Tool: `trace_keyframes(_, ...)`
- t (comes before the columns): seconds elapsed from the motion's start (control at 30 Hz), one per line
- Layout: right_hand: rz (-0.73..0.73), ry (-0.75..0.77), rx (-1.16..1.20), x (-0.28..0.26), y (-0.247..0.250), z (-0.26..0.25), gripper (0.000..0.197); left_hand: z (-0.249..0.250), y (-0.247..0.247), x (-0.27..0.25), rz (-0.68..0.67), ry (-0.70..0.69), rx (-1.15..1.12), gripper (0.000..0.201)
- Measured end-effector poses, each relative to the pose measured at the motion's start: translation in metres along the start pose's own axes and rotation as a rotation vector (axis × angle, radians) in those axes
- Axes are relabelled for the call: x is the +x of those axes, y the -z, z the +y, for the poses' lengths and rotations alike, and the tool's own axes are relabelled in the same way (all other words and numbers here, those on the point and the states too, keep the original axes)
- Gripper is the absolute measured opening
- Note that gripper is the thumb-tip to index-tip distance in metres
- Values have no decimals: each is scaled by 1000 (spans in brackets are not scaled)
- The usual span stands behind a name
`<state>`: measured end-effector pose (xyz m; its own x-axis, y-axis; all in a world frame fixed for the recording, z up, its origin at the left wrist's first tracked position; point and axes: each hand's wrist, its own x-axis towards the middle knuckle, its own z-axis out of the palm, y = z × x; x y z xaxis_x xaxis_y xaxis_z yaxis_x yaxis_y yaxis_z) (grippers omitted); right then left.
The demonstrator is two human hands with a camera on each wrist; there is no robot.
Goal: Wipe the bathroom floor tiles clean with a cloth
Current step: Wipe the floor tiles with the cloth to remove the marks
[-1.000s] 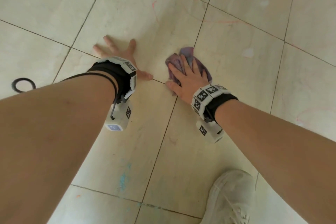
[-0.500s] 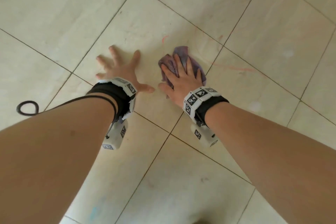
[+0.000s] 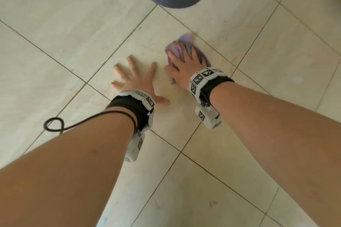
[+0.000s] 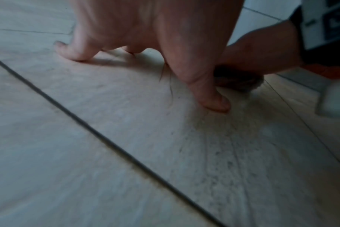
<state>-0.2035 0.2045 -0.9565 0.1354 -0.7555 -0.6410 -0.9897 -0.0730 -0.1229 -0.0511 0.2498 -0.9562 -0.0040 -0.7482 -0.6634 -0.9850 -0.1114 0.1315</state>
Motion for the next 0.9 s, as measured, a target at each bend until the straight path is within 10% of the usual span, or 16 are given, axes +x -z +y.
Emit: trace_keyframes(0.9,0,-87,112,-81,-68,-2,64,2,1,-2,33,-20,31,123)
